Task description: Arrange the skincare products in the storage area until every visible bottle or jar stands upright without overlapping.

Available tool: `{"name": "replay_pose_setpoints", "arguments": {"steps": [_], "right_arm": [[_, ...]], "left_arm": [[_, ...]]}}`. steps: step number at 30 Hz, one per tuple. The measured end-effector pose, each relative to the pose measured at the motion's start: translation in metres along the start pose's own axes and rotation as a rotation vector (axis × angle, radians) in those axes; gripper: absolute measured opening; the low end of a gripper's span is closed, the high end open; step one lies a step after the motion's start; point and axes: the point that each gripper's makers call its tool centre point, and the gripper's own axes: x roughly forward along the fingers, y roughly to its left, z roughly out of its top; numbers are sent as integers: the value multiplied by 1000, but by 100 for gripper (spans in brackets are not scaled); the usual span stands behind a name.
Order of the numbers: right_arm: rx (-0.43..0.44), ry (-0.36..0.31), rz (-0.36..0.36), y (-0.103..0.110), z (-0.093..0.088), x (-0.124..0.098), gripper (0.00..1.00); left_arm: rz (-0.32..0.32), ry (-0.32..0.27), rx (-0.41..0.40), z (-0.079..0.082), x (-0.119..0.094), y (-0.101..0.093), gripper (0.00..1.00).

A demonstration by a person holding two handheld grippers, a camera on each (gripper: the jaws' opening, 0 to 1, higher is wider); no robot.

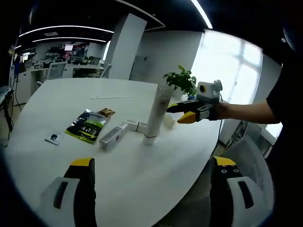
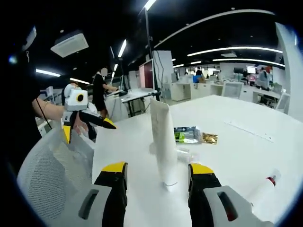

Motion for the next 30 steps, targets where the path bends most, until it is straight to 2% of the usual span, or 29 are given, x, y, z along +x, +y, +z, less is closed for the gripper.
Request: {"name": "replay_pose_setpoints", "arguments": {"steps": [4, 9, 21, 30], "right_arm": [[9, 2, -17, 6, -1, -4, 48], [24, -14, -43, 0, 0, -10, 53], [62, -18, -85, 6, -13, -20, 60], [83, -33, -98, 22, -12, -28, 64]], "left_arm": [[7, -5, -3, 1, -3, 1, 94], [11, -8, 3, 3, -5, 2, 93], [22, -12, 11, 5, -14, 5, 91], [30, -12, 17, 5, -16, 5, 90]]}}
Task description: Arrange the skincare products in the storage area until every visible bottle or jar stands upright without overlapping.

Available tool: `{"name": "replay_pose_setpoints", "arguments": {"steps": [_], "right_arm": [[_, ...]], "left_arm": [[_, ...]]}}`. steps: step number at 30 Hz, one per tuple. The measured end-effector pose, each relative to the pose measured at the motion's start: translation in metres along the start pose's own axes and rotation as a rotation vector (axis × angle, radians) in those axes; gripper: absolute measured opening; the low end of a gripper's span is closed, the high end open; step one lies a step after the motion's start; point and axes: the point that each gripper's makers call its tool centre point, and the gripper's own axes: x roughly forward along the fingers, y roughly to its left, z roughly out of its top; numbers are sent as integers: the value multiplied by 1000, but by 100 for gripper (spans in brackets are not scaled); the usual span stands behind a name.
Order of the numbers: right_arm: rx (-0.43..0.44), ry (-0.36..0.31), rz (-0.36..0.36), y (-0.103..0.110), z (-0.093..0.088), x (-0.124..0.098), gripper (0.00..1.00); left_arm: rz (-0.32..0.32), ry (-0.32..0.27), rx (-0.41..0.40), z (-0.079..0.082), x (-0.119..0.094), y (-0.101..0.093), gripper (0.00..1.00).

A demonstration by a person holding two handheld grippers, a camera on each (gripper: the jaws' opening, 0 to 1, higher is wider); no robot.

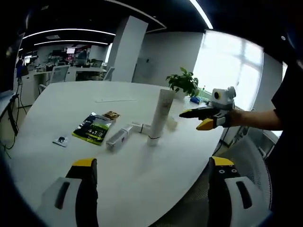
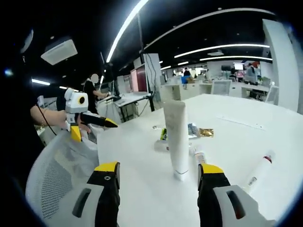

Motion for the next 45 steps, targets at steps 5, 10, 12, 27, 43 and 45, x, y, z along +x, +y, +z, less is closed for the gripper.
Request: {"name": "replay_pose_setpoints", "arguments": {"steps": [5, 10, 12, 27, 43, 45], "right_arm": [[7, -3, -14, 5, -1, -6, 67], [12, -10, -27, 8, -1, -12, 69], [16, -11, -33, 10, -1, -15, 70], [42, -18, -79, 10, -4, -29, 75], [85, -43, -104, 15, -10, -43, 83], [87, -41, -109, 16, -10, -44, 83]], "left_arm": [[11, 8, 5, -3, 1, 2, 90], [13, 11, 6, -4, 0, 2, 89], [12, 10, 9, -4, 0, 1, 89], [25, 25, 27, -7, 0, 2, 89], [23, 0, 48, -1, -1, -2, 90], [23, 0, 49, -1, -1, -1, 90]]}}
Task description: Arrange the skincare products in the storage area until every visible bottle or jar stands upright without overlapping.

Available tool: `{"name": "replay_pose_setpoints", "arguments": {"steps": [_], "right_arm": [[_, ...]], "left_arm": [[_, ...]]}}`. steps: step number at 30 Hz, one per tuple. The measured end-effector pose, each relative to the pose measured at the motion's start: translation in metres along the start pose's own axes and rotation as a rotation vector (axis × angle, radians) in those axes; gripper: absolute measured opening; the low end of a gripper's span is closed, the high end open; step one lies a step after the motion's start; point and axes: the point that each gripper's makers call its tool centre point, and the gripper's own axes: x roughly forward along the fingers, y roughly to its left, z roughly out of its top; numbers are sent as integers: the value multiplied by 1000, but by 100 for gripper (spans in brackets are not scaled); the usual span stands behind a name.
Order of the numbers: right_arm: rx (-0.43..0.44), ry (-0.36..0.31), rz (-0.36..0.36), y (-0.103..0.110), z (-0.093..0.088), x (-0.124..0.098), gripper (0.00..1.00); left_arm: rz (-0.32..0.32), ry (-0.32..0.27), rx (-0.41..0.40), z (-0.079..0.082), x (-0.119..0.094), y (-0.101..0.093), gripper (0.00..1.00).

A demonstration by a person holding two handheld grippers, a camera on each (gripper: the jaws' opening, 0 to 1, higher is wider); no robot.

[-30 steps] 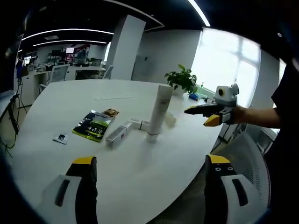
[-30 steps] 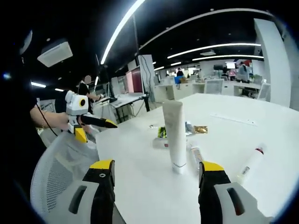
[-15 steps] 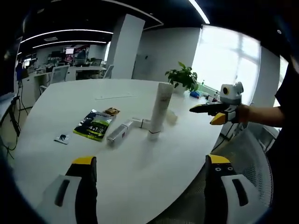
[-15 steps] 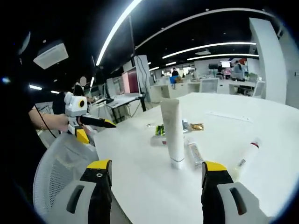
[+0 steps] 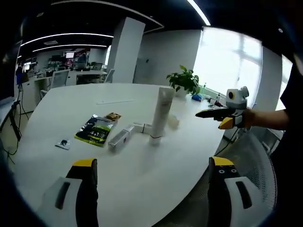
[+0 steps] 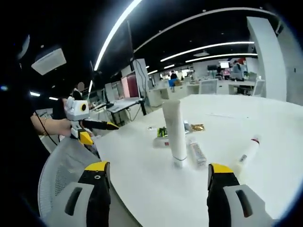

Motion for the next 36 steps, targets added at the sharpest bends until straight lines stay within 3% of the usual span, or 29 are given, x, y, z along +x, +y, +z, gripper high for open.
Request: {"name": "replay_pose_setpoints", "arguments": {"steps": [36], "right_arm": [[70, 26, -78, 0, -17, -38, 99]], "left_arm": [[10, -1, -1, -1, -1, 5, 90]]}}
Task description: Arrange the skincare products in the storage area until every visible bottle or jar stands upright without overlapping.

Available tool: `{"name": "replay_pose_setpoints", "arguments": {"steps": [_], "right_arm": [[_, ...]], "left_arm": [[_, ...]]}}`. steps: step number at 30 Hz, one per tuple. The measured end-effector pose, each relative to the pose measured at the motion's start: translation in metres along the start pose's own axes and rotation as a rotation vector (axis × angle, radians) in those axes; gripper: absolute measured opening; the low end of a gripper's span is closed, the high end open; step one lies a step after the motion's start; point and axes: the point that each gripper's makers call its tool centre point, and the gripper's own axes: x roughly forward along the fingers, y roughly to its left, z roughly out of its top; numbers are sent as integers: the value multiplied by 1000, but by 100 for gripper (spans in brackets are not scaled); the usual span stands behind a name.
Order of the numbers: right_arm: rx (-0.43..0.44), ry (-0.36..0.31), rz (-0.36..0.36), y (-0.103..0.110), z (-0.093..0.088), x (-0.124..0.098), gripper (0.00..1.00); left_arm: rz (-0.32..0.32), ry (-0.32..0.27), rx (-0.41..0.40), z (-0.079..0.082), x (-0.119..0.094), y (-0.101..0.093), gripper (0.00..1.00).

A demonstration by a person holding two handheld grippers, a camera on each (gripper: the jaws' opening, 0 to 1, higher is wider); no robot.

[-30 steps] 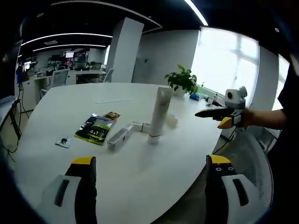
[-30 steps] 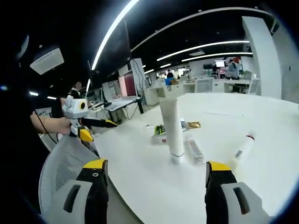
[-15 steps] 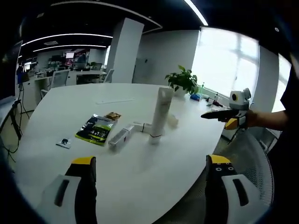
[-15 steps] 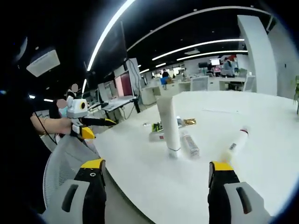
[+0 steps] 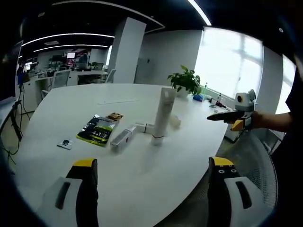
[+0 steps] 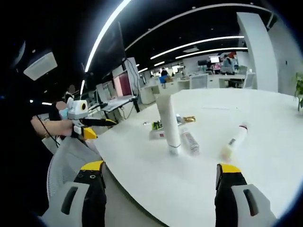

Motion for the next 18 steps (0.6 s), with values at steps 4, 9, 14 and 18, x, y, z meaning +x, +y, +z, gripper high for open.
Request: {"name": "replay_pose_setpoints", "arguments": {"steps": [4, 9, 14, 18], "right_arm": [[11, 2, -15, -2, -3, -4, 99], [22, 16, -29, -6, -7, -8, 99], [30, 27, -40, -10, -8, -9, 99], [26, 23, -67, -17, -4, -9, 99]], "left_arm": [[-6, 11, 5, -2, 0, -1, 90], [-6, 15, 2, -3, 0, 0, 90], [-6, 27, 9, -5, 0, 0, 90], [-5, 30, 11, -5, 0, 0, 90]]}}
